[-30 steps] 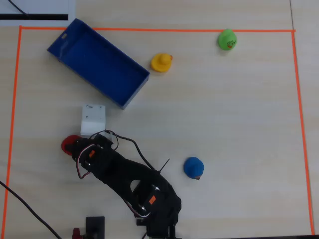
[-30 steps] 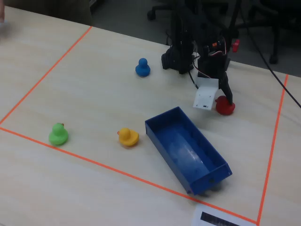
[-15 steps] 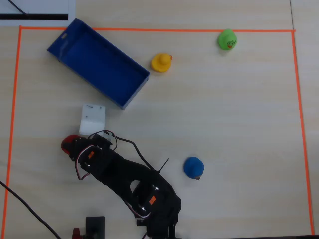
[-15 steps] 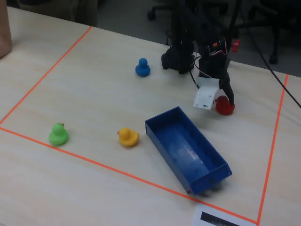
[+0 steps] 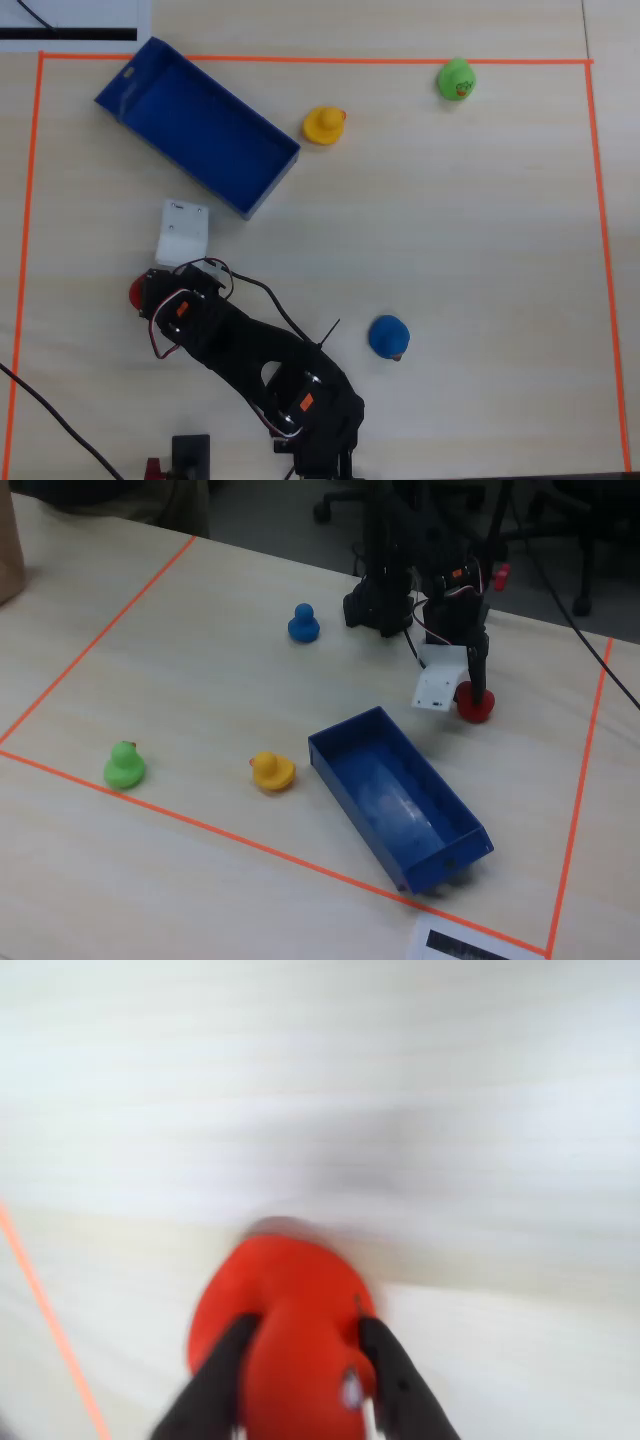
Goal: Grasp red duck and put it into box.
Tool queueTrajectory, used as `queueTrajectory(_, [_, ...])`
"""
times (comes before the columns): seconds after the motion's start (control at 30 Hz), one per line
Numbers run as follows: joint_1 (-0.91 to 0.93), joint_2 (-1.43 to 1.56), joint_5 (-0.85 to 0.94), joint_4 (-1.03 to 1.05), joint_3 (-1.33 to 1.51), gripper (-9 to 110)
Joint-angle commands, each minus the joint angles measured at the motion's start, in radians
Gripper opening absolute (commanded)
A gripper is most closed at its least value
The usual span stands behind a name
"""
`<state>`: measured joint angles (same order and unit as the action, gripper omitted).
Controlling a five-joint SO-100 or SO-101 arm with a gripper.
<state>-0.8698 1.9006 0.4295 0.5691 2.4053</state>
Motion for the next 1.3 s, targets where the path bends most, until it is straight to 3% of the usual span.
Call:
queueTrajectory(0.0, [0.015,0.02,0.009,0.057,-0.044,0])
queueTrajectory(0.17, [0.112,0.132,0.02,0.293,-0.209,0])
queueTrajectory(0.3, [0.258,0.17,0.055,0.506,-0.509,0])
queueTrajectory(0.4, [0.356,0.1,0.075,0.554,-0.713,0])
queueTrajectory(0.67, [0.41,-0.112,0.249,0.483,-0.857,0])
queueTrajectory(1.27, [0.526,-0.588,0.459,0.219,-1.123,0])
